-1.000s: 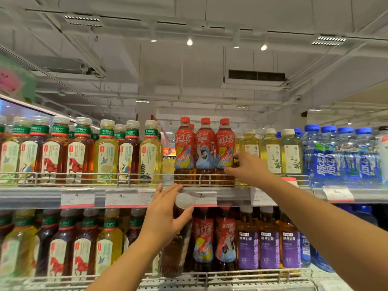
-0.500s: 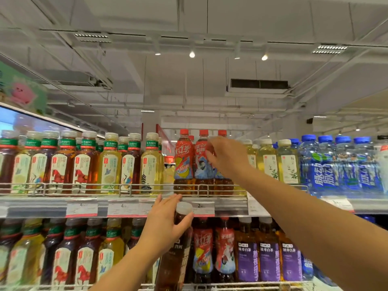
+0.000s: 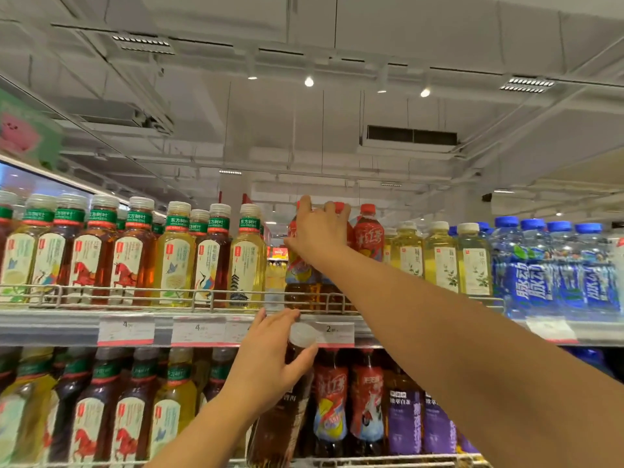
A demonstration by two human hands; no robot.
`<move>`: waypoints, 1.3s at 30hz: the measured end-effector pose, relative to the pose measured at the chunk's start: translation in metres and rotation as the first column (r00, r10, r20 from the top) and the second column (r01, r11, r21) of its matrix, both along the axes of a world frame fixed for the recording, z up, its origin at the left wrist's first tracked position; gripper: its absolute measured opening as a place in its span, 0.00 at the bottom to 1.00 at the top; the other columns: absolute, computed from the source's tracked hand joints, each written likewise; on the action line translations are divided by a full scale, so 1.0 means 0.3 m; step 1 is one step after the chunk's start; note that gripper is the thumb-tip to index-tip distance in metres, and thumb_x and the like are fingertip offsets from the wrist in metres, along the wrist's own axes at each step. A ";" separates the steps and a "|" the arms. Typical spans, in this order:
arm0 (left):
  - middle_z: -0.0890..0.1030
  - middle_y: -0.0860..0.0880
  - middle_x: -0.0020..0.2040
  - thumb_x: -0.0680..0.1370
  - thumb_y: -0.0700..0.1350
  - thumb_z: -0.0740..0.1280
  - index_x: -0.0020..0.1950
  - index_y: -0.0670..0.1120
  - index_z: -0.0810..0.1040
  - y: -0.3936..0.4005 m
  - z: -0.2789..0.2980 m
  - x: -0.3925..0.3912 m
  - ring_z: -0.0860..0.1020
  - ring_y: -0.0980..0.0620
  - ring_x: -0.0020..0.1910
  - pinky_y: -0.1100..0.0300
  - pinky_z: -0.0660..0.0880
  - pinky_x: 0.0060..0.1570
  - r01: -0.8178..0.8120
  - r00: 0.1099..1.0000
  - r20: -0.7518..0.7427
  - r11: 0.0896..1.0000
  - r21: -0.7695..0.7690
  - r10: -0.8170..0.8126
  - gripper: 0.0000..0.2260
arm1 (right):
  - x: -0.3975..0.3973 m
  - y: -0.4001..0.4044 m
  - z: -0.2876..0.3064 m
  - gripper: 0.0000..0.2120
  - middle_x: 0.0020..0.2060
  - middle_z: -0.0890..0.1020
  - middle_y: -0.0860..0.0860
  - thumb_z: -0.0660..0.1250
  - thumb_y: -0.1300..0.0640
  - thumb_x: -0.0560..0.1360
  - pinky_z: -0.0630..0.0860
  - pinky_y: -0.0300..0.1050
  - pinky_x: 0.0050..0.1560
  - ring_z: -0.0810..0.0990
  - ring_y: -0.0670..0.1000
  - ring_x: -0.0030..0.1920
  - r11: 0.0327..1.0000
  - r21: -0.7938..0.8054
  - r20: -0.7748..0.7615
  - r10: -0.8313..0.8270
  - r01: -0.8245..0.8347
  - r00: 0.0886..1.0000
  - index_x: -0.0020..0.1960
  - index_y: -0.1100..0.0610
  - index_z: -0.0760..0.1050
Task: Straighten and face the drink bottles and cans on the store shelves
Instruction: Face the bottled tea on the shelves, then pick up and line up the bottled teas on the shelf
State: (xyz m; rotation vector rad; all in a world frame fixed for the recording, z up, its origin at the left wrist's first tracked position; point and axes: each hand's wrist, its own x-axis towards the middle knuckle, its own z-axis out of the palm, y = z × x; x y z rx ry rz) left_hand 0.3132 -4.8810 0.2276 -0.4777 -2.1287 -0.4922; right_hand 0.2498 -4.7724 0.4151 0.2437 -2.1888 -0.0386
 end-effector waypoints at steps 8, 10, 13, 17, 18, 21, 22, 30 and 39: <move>0.66 0.59 0.77 0.79 0.67 0.58 0.79 0.55 0.63 -0.005 -0.005 -0.008 0.56 0.58 0.78 0.67 0.34 0.71 -0.004 0.999 0.033 1.000 0.009 0.003 0.31 | -0.029 0.047 0.026 0.36 0.60 0.80 0.62 0.67 0.41 0.77 0.61 0.69 0.72 0.69 0.66 0.68 0.992 0.036 0.008 0.120 -0.120 0.993 0.75 0.60 0.61; 0.64 0.59 0.78 0.79 0.67 0.59 0.80 0.55 0.62 -0.001 0.000 0.003 0.54 0.56 0.79 0.65 0.36 0.71 -0.009 0.998 0.056 1.000 0.019 0.008 0.31 | -0.030 0.058 0.023 0.36 0.59 0.80 0.61 0.66 0.41 0.77 0.61 0.70 0.72 0.70 0.66 0.68 0.992 0.026 0.009 0.127 -0.128 0.992 0.76 0.60 0.60; 0.64 0.58 0.78 0.79 0.66 0.59 0.80 0.55 0.62 0.004 0.003 0.015 0.54 0.56 0.79 0.65 0.36 0.71 -0.011 0.997 0.077 1.000 0.024 0.009 0.31 | -0.002 0.073 0.004 0.38 0.61 0.79 0.61 0.64 0.40 0.78 0.59 0.70 0.73 0.69 0.66 0.69 0.992 0.018 0.007 0.127 -0.127 0.992 0.78 0.60 0.56; 0.64 0.57 0.79 0.79 0.66 0.59 0.80 0.54 0.62 0.013 0.009 0.025 0.55 0.54 0.79 0.64 0.38 0.72 -0.026 0.994 0.108 0.999 0.022 0.023 0.31 | 0.078 0.139 -0.052 0.35 0.70 0.75 0.59 0.65 0.43 0.79 0.64 0.62 0.73 0.69 0.63 0.72 0.973 0.108 -0.046 0.210 -0.204 0.977 0.79 0.59 0.59; 0.64 0.57 0.79 0.79 0.67 0.58 0.80 0.55 0.62 0.017 0.014 0.030 0.55 0.54 0.79 0.64 0.38 0.72 -0.027 0.993 0.119 0.999 0.021 0.025 0.32 | 0.099 0.166 -0.071 0.32 0.69 0.75 0.58 0.66 0.44 0.79 0.67 0.60 0.71 0.70 0.62 0.71 0.962 0.145 -0.077 0.244 -0.231 0.967 0.77 0.58 0.63; 0.66 0.55 0.78 0.73 0.76 0.49 0.80 0.54 0.63 0.014 0.019 0.031 0.56 0.51 0.80 0.60 0.41 0.74 -0.049 0.983 0.176 0.999 0.011 0.046 0.41 | 0.158 0.256 -0.139 0.22 0.62 0.80 0.55 0.67 0.48 0.78 0.76 0.56 0.62 0.75 0.58 0.64 0.926 0.222 -0.140 0.341 -0.306 0.930 0.68 0.57 0.74; 0.67 0.54 0.78 0.71 0.78 0.47 0.79 0.54 0.63 0.017 0.024 0.036 0.57 0.49 0.80 0.58 0.43 0.75 -0.051 0.983 0.177 0.999 0.011 0.049 0.44 | 0.176 0.289 -0.165 0.19 0.60 0.81 0.55 0.67 0.49 0.77 0.77 0.55 0.58 0.76 0.57 0.61 0.916 0.237 -0.149 0.365 -0.325 0.919 0.65 0.57 0.76; 0.68 0.48 0.78 0.74 0.72 0.57 0.79 0.49 0.66 0.090 0.046 0.081 0.61 0.49 0.79 0.53 0.48 0.78 -0.069 0.979 0.198 0.996 0.065 0.055 0.39 | 0.367 0.502 -0.360 0.12 0.44 0.83 0.50 0.65 0.46 0.79 0.79 0.52 0.43 0.80 0.55 0.45 0.898 0.152 0.123 0.398 -0.413 0.909 0.55 0.53 0.79; 0.62 0.52 0.80 0.71 0.75 0.59 0.78 0.53 0.67 0.371 -0.063 0.172 0.57 0.53 0.80 0.50 0.59 0.76 0.164 0.947 0.245 0.969 0.185 -0.207 0.41 | 0.420 0.675 -0.614 0.38 0.56 0.82 0.43 0.75 0.33 0.68 0.80 0.51 0.60 0.82 0.44 0.55 0.776 -0.512 0.490 0.617 -0.369 0.616 0.72 0.49 0.70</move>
